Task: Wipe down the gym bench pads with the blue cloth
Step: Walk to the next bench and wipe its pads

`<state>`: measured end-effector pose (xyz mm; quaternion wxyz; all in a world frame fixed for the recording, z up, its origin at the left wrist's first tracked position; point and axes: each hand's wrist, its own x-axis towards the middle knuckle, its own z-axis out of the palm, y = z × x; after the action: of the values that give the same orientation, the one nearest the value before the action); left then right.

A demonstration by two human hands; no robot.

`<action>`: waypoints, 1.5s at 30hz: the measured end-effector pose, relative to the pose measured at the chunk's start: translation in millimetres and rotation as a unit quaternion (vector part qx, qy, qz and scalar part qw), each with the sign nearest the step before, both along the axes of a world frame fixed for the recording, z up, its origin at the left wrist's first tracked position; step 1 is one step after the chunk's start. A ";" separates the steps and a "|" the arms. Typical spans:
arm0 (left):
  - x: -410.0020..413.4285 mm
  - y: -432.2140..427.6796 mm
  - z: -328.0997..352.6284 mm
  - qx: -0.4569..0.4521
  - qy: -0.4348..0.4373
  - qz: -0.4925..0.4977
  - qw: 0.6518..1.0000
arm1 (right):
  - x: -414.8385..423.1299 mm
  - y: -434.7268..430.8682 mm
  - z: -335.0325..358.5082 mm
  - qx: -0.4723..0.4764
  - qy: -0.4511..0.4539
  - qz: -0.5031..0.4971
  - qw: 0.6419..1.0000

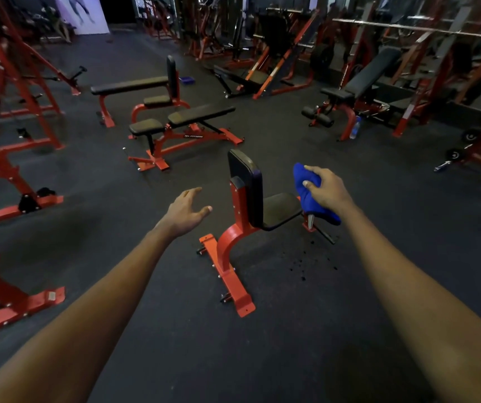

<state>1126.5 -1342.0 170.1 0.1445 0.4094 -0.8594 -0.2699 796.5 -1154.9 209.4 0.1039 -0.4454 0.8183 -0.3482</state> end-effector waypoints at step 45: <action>-425.3 -277.9 -189.5 0.229 0.162 0.278 0.919 | -262.3 -440.2 -231.6 0.025 -0.140 0.330 0.933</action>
<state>701.2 -1619.9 -19.3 0.2533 0.6047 -0.5901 -0.4711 534.3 -1595.1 -22.3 0.3377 -0.6343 0.6107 -0.3326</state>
